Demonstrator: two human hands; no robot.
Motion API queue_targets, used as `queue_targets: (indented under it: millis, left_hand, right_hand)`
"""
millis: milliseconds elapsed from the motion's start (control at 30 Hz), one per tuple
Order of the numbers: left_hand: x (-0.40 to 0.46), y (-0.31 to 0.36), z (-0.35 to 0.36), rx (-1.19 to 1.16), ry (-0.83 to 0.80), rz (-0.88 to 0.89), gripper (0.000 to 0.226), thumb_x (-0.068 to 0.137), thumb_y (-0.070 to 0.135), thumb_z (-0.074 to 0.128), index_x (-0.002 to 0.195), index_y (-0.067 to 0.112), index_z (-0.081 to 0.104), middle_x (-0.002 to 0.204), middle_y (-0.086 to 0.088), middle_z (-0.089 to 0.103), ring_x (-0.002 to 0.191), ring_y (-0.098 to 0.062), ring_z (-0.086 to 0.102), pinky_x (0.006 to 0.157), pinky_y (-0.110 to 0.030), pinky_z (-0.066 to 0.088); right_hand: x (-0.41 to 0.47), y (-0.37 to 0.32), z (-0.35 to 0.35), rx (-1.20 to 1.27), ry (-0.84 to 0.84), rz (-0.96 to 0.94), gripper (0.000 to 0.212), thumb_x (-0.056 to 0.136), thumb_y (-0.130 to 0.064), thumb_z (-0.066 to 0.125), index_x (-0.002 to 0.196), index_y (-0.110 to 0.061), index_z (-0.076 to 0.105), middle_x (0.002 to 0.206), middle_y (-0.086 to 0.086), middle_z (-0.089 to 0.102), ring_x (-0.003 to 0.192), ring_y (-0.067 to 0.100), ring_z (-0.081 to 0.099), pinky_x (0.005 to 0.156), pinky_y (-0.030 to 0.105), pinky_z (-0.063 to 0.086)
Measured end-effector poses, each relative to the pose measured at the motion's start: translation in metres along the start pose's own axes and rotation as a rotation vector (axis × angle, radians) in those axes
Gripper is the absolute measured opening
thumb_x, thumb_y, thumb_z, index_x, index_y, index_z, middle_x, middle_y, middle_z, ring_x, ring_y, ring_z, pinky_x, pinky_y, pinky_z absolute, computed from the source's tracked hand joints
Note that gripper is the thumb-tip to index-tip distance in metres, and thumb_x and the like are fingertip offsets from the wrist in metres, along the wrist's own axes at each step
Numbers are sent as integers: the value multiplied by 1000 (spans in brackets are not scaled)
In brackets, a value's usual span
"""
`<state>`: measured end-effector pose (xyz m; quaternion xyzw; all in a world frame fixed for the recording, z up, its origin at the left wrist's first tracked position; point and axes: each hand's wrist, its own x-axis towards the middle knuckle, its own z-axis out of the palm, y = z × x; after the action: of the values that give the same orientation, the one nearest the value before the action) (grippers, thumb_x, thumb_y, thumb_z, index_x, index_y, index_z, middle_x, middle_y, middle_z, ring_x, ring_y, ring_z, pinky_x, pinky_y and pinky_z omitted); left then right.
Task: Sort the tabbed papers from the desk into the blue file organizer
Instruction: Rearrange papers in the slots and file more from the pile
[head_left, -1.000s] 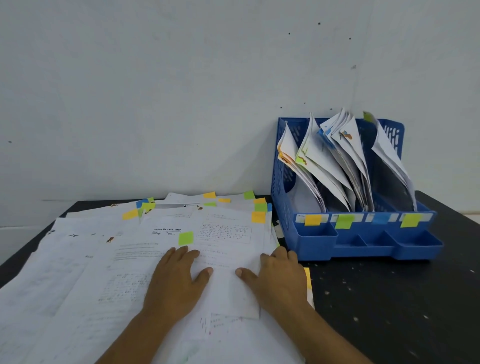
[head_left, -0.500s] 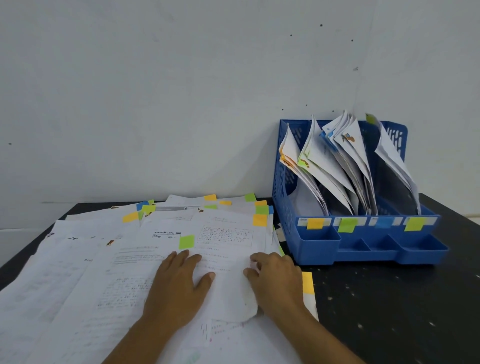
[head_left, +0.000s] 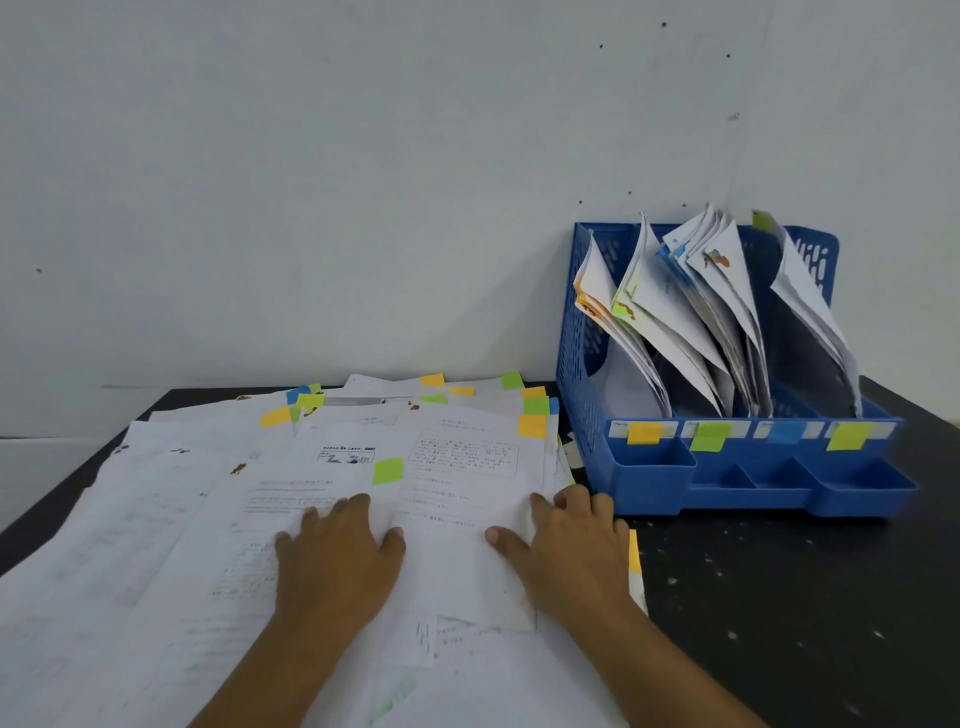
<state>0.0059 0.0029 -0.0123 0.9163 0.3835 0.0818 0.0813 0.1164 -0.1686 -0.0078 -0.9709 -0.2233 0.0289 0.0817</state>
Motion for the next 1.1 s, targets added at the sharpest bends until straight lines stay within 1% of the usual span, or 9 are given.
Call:
queue_targets:
  millis: [100,200,367,467,700,800,867,967,1100]
  left_hand:
    - [-6,0,-6,-120,185,53,20,93,35,47,93,22,62,80,6,63,78,-16,59,61,-25,37]
    - [-13,8,-13,-288,333,93,13,91,33,57,87,24,66,78,7,71,65,-14,58,60,-21,39]
    - [-30,33,-10,-510,460,331,14,83,23,72,96,18,75,93,5,76,78,-16,71,77,-16,46]
    - [-39,43,-2,-550,393,501,20,85,32,61,98,22,73,90,11,74,76,-3,68,70,-7,48]
    - [-42,55,-21,-751,352,465,46,77,61,64,117,41,56,121,36,48,114,19,42,91,5,27]
    - [-39,68,-38,-657,159,496,103,58,76,65,139,51,6,139,43,3,133,19,6,100,4,3]
    - [-40,81,-43,-661,143,555,113,55,77,60,144,49,-2,146,40,-5,137,19,-4,108,-4,5]
    - [-43,100,-54,-732,270,554,89,79,42,59,153,37,8,154,23,21,138,6,26,108,-11,29]
    - [-47,108,-86,-935,282,338,65,98,6,44,150,37,21,104,26,52,76,23,50,69,7,33]
  right_hand:
    - [-2,0,-1,41,73,-31,74,88,-78,36,147,-34,39,146,-4,36,133,21,29,108,37,28]
    - [-3,-2,-10,331,173,-109,64,91,-68,47,145,-34,46,147,-9,42,134,13,34,110,31,33]
    - [-9,-15,-39,1036,-126,-131,47,89,-68,50,111,-32,70,102,-13,72,88,4,67,76,25,56]
    - [-9,-19,-45,1133,-250,-116,44,87,-68,55,100,-29,71,93,-8,74,78,6,71,61,20,54]
    - [-2,-10,-56,1109,90,-118,23,96,-35,60,99,-15,72,88,2,74,78,22,68,70,43,58]
    - [-10,-5,-83,1140,188,-221,19,97,-34,60,103,-23,74,90,-10,75,80,10,69,66,31,59]
    - [-18,-6,-104,1161,233,-303,19,97,-34,60,108,-27,74,93,-15,74,82,5,68,63,22,54]
    - [-28,-8,-131,1164,202,-437,19,94,-37,64,109,-29,73,94,-9,75,83,5,68,66,22,53]
    - [-22,14,-157,1267,273,-413,28,86,-47,68,111,-33,71,95,-9,75,84,7,69,71,23,52]
